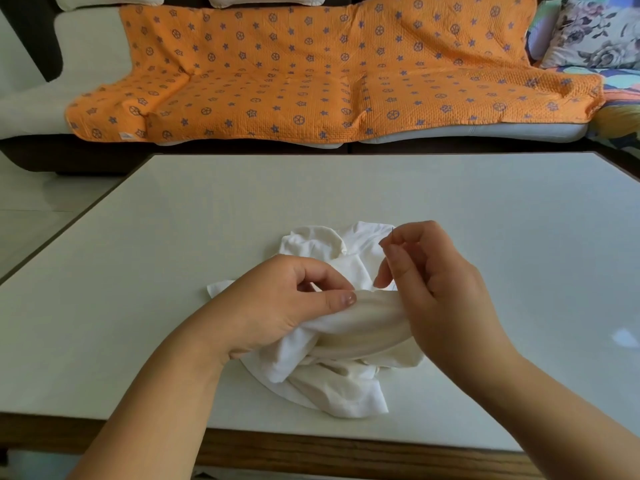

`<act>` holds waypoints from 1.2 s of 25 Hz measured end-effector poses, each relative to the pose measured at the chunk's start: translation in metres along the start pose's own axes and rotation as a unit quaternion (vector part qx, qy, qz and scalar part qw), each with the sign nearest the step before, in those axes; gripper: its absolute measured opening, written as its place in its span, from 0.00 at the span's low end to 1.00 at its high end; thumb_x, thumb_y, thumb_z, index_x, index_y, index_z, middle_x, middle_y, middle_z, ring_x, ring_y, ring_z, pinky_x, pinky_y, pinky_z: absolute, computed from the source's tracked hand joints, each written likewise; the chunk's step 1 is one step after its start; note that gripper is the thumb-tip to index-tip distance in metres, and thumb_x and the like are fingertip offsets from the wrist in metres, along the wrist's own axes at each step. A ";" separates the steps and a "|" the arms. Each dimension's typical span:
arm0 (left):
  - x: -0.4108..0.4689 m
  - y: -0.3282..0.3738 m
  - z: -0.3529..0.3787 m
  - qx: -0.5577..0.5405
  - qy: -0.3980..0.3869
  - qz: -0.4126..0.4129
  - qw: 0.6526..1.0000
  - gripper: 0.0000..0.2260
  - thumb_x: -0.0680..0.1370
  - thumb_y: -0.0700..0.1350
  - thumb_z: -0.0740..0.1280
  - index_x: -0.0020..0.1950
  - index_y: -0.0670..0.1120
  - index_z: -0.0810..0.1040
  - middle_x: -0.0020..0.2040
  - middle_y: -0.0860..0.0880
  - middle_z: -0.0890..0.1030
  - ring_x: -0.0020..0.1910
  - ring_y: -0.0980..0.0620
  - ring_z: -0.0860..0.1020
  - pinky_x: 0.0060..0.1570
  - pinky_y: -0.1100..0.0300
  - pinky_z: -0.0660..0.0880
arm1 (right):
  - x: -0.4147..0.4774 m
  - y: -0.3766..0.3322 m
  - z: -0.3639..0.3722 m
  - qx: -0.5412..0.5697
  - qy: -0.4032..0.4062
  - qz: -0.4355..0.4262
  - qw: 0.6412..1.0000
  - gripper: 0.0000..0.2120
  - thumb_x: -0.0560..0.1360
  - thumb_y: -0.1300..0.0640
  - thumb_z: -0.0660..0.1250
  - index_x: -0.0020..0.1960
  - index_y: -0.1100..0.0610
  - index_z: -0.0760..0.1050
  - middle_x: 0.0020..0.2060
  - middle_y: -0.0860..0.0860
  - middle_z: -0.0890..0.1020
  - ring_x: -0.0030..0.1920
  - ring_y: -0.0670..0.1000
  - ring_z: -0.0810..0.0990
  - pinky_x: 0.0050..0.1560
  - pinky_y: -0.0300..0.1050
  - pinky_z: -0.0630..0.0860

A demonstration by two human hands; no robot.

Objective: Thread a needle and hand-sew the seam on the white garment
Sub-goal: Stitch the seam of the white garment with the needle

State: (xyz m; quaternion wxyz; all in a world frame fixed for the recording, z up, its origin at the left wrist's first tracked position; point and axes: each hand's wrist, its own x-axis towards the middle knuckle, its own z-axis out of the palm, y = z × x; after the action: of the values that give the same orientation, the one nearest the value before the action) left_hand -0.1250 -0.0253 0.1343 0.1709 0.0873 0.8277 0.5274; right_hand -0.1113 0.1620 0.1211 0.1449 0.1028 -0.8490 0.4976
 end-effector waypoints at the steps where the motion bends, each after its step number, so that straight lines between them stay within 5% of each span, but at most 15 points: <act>1: 0.000 0.000 0.001 -0.006 0.003 0.010 1.000 0.05 0.73 0.50 0.72 0.45 0.51 0.86 0.41 0.52 0.84 0.43 0.52 0.81 0.50 0.59 0.77 | 0.001 0.000 -0.003 0.014 -0.018 0.020 1.000 0.05 0.80 0.53 0.61 0.45 0.46 0.72 0.36 0.44 0.82 0.32 0.42 0.76 0.33 0.30 0.68; 6: 0.001 0.000 0.003 -0.041 0.008 0.042 0.998 0.11 0.68 0.52 0.71 0.45 0.48 0.85 0.45 0.46 0.86 0.48 0.50 0.84 0.54 0.59 0.79 | 0.002 0.003 -0.012 0.088 -0.102 0.069 0.988 0.04 0.78 0.52 0.65 0.44 0.47 0.76 0.38 0.45 0.82 0.38 0.44 0.78 0.40 0.37 0.73; 14: 0.000 0.001 0.003 -0.049 0.012 0.050 0.997 0.03 0.74 0.43 0.72 0.43 0.50 0.85 0.40 0.53 0.84 0.44 0.57 0.81 0.48 0.65 0.75 | 0.005 0.001 -0.015 0.116 -0.099 0.069 0.986 0.05 0.78 0.53 0.65 0.43 0.48 0.76 0.29 0.46 0.78 0.30 0.44 0.73 0.32 0.34 0.69; 18: -0.002 0.003 0.002 -0.024 0.039 0.076 0.996 0.01 0.75 0.47 0.73 0.43 0.53 0.85 0.45 0.44 0.83 0.48 0.41 0.78 0.54 0.51 0.76 | 0.005 -0.001 -0.019 0.106 -0.117 0.081 0.984 0.05 0.77 0.51 0.67 0.43 0.47 0.79 0.27 0.45 0.76 0.27 0.42 0.70 0.28 0.30 0.64; 20: -0.003 0.003 0.000 -0.022 0.048 0.079 0.996 0.01 0.74 0.49 0.74 0.44 0.53 0.85 0.46 0.42 0.82 0.48 0.41 0.78 0.54 0.53 0.76 | 0.005 -0.003 -0.024 0.100 -0.141 0.090 0.981 0.06 0.76 0.51 0.67 0.42 0.48 0.81 0.27 0.45 0.75 0.26 0.41 0.70 0.29 0.30 0.65; 25: -0.003 0.002 -0.003 -0.033 0.042 0.073 0.996 0.02 0.73 0.44 0.72 0.43 0.50 0.85 0.41 0.50 0.84 0.45 0.54 0.79 0.52 0.62 0.76 | 0.006 -0.002 -0.026 0.073 -0.207 0.097 0.971 0.09 0.77 0.54 0.65 0.45 0.44 0.82 0.37 0.61 0.79 0.34 0.55 0.73 0.37 0.46 0.70; 27: -0.003 0.002 -0.003 -0.035 0.039 0.073 0.996 0.02 0.74 0.44 0.72 0.43 0.50 0.85 0.41 0.51 0.84 0.45 0.54 0.79 0.51 0.63 0.76 | 0.005 -0.001 -0.024 0.067 -0.214 0.086 0.971 0.09 0.76 0.54 0.65 0.46 0.42 0.82 0.41 0.62 0.80 0.40 0.61 0.76 0.42 0.57 0.74; 30: -0.004 0.003 -0.003 -0.038 0.035 0.070 0.996 0.04 0.74 0.42 0.72 0.43 0.50 0.85 0.40 0.53 0.83 0.44 0.55 0.80 0.49 0.66 0.75 | 0.005 -0.001 -0.024 0.069 -0.218 0.077 0.970 0.08 0.76 0.52 0.65 0.46 0.42 0.82 0.43 0.59 0.82 0.46 0.59 0.80 0.52 0.59 0.77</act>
State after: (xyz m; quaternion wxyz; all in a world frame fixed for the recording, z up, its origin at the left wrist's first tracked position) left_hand -0.1226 -0.0281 0.1391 0.1078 0.1204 0.8042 0.5719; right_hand -0.1118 0.1824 0.1346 -0.0900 0.1534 -0.8289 0.5303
